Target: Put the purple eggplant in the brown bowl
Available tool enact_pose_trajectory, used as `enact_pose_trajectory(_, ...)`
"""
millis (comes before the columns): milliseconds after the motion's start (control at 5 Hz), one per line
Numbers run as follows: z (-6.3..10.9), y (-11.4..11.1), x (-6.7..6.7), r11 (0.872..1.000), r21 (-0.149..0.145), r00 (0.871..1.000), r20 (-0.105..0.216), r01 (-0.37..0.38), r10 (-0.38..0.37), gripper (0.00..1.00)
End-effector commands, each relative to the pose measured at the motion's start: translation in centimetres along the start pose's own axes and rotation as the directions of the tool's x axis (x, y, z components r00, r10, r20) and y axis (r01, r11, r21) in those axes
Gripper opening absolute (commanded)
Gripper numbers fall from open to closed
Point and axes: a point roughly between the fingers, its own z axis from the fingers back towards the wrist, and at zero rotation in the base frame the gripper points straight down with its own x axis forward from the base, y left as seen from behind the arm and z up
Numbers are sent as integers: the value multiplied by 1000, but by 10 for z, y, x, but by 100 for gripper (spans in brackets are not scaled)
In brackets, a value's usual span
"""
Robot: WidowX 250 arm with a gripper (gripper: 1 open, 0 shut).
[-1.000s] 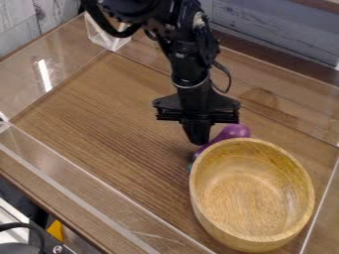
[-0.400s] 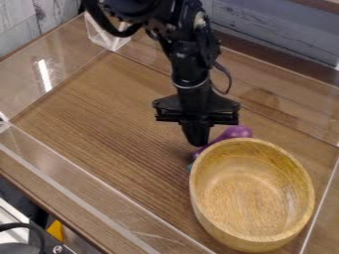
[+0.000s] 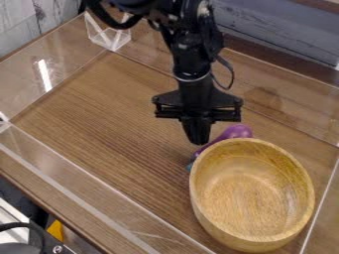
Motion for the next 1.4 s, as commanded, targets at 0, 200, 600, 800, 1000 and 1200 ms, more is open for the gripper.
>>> enact_pose_trajectory(0, 23, -8, 9, 1000, -20, 998, 54, 13, -12, 0)
enact_pose_trajectory(200, 30, -9, 6, 1000, -19, 999, 52, 14, -13, 0)
enact_pose_trajectory(600, 47, -17, -8, 999, -25, 998, 45, 35, -34, 0)
enact_pose_trajectory(800, 52, -23, -17, 998, -28, 998, 42, 54, -52, 0)
enact_pose_trajectory(1000, 52, -31, -30, 996, -30, 996, 38, 85, -84, 0)
enact_pose_trajectory(1200, 50, -41, -47, 991, -30, 991, 32, 129, -128, 0)
